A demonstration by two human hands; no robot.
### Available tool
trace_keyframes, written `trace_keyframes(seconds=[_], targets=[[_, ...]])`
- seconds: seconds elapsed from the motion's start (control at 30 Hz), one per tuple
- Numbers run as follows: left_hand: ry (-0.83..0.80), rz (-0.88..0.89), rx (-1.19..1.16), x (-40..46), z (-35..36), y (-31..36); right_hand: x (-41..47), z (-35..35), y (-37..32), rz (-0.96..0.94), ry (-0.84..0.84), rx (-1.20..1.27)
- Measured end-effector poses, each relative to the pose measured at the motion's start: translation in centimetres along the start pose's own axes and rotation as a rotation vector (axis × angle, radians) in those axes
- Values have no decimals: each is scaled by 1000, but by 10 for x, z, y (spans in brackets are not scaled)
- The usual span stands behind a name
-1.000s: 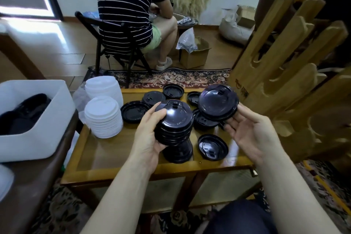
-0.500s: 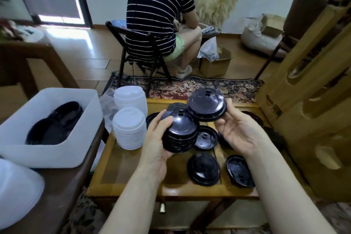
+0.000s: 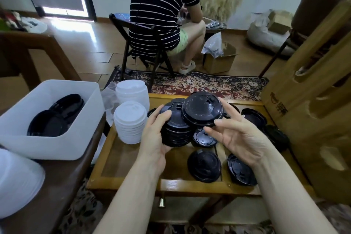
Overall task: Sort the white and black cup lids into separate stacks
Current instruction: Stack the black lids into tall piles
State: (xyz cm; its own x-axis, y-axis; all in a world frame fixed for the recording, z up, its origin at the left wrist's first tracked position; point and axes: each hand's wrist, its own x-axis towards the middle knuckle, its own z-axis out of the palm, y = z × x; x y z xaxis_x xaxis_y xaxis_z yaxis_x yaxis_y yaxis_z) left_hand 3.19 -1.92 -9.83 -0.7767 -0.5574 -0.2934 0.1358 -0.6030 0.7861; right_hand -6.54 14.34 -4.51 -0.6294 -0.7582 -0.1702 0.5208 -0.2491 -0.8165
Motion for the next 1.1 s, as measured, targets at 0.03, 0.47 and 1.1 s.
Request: trace_keyframes(seconds=[0.03,0.47,1.1], targets=[[-3,-3,5,0,-1,0,0,0,1,5,-12,-30],[-36,-1,41,-1,-2,-2,1,9,8,-105,165,-20],[-89,16,37,-12,10,-3,1,17,27,-249,241,-789]])
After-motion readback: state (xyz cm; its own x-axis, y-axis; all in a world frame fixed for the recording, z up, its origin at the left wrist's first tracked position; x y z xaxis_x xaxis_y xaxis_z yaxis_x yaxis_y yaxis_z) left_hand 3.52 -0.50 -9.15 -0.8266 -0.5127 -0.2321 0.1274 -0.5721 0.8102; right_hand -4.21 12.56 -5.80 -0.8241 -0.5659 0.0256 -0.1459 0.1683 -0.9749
